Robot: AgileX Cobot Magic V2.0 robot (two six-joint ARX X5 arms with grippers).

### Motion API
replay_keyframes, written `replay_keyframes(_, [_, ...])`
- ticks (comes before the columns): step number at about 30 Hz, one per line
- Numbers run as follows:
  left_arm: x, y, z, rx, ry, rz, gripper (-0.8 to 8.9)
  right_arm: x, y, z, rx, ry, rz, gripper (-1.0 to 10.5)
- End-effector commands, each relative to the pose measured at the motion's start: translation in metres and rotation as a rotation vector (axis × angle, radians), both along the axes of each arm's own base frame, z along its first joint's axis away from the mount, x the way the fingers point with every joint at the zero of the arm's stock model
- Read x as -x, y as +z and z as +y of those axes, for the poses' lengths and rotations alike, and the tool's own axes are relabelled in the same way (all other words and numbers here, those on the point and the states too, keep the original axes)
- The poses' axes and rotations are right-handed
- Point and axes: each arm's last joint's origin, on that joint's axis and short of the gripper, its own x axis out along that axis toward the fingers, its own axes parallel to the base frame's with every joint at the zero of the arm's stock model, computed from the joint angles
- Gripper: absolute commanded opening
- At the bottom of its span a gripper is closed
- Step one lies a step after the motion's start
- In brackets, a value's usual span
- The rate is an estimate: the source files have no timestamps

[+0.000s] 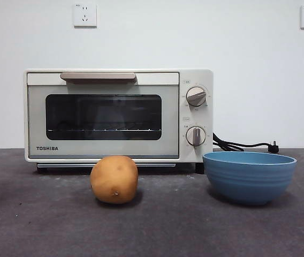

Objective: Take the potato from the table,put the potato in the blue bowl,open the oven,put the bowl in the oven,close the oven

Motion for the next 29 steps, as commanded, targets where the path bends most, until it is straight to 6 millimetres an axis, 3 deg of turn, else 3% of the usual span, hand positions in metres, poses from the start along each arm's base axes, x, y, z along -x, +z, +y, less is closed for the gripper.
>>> replay_keyframes(1, [0.000,0.009,-0.001,-0.044,-0.080,-0.009,-0.08,0.001,0.016,0.002,0.060,0.087,0.011,-0.1])
replay_keyframes(8, [0.009,0.021,-0.004,-0.085,-0.161,0.039,-0.08,0.006,0.028,0.009,0.164,0.242,0.146,-0.1])
replay_keyframes(17, [0.012,0.023,-0.004,-0.092,-0.170,0.044,-0.08,0.008,0.027,0.014,0.171,0.291,0.148,0.2])
replay_keyframes(19, [0.012,0.023,-0.004,-0.092,-0.170,0.044,-0.08,0.007,0.027,0.014,0.169,0.289,0.150,1.4])
replay_keyframes(23, [0.012,0.023,-0.004,-0.092,-0.170,0.044,-0.08,0.007,0.028,0.014,0.155,0.276,0.166,5.7])
replay_keyframes(24, [0.012,0.023,-0.004,-0.092,-0.170,0.044,-0.08,0.007,0.028,0.014,0.154,0.276,0.166,6.2])
replay_keyframes(29, [0.012,0.023,-0.004,-0.092,-0.170,0.043,-0.08,0.004,0.027,0.015,0.142,0.267,0.183,6.3])
